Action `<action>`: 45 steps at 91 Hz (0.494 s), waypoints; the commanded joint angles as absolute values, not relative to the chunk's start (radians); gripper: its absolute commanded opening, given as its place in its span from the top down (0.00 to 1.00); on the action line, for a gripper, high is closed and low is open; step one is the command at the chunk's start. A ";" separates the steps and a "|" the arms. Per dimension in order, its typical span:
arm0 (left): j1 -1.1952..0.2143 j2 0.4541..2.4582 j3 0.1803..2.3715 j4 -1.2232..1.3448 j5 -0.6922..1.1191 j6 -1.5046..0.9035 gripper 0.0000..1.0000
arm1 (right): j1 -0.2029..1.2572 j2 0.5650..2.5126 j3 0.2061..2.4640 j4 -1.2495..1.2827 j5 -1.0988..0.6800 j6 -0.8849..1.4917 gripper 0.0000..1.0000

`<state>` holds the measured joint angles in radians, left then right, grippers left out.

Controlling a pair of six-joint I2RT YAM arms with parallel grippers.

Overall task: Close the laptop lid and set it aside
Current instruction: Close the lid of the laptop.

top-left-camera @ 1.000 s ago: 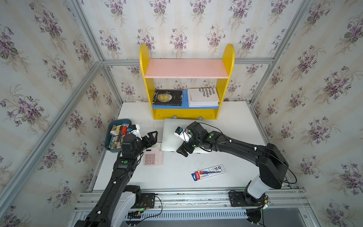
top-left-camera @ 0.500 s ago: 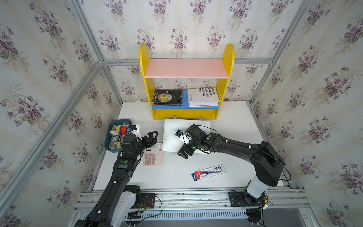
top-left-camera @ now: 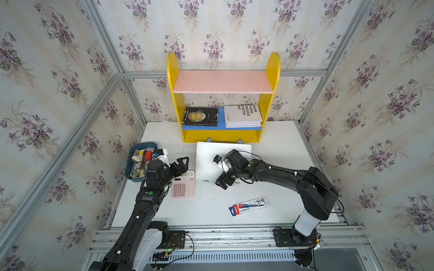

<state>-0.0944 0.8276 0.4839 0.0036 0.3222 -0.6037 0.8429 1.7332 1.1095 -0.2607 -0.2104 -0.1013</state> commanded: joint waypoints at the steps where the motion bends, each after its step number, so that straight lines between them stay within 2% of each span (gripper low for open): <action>1: -0.094 0.831 0.482 0.042 0.331 -0.603 0.06 | 0.834 1.739 1.108 -0.240 -0.203 -0.079 0.00; 45: -0.094 0.883 0.483 0.083 0.385 -0.618 0.07 | 0.803 1.743 1.090 -0.215 -0.190 -0.042 0.00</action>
